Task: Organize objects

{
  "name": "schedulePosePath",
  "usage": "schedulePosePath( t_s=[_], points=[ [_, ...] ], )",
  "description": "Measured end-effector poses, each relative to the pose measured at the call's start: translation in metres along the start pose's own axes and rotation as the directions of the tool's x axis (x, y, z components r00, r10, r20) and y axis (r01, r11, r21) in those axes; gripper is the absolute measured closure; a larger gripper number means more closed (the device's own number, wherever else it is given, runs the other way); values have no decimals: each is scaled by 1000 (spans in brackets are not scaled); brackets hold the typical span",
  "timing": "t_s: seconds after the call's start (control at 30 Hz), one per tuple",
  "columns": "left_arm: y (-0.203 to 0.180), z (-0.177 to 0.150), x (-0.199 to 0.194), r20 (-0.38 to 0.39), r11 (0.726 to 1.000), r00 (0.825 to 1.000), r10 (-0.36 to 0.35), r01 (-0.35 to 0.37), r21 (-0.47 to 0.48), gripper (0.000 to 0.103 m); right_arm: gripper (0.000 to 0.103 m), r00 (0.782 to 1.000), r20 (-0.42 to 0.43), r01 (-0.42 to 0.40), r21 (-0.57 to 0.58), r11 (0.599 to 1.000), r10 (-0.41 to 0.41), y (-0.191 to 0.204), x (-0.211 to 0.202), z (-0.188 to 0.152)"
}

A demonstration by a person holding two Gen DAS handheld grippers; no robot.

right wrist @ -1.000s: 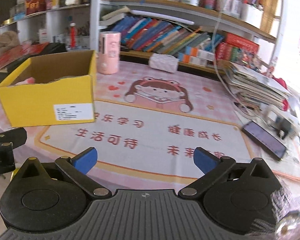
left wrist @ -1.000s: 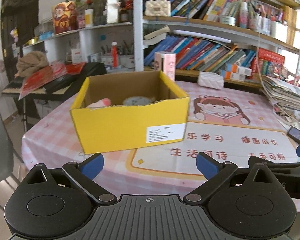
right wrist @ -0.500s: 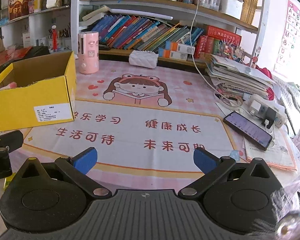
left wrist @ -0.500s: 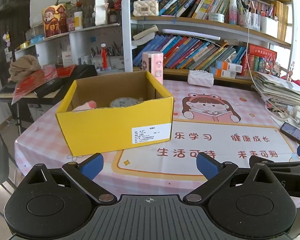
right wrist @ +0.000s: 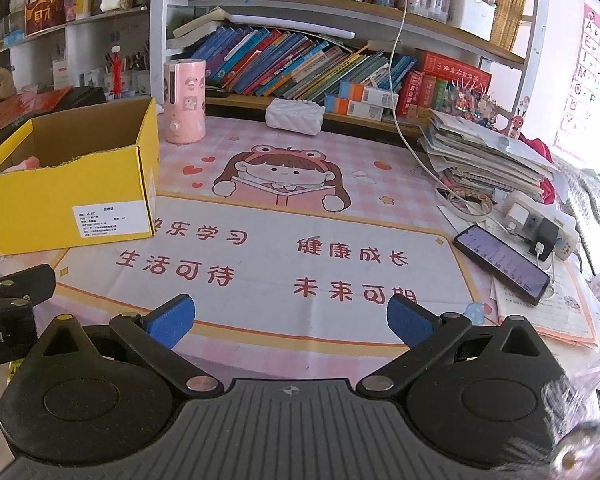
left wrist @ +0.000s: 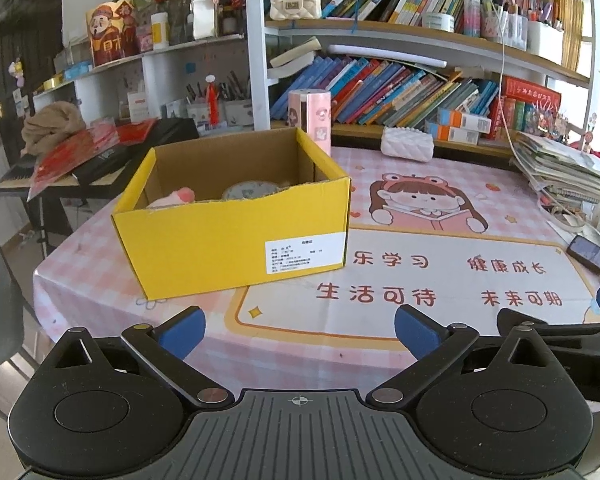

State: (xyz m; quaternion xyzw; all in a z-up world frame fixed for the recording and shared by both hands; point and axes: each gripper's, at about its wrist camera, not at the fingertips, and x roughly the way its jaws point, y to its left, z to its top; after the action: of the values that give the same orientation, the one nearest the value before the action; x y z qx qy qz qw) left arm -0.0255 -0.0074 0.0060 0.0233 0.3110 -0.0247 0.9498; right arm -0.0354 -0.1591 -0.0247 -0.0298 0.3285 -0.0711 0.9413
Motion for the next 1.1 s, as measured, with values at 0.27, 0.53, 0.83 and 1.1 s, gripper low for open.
schedulePosePath(
  t_s=[0.27,0.53,0.83,1.1],
  points=[
    [-7,-2,1,-8,1000,1000,11,-11,7,1,0,999,-16,32,8,999,-32,-1,2,-3],
    [-11,-2,2,-25,1000,999,21,-20,24,0,0,999,-19,46,25,999,-45,-5,0,-6],
    [-14,-4,0,-16,998,999,52,-52,31,0,0,997,-23,72,47,996,-71,-5,-1,-8],
    [-12,-5,-1,-17,997,997,72,-72,23,0,0,997,-15,72,38,997,-72,-2,-6,-8]
  ],
)
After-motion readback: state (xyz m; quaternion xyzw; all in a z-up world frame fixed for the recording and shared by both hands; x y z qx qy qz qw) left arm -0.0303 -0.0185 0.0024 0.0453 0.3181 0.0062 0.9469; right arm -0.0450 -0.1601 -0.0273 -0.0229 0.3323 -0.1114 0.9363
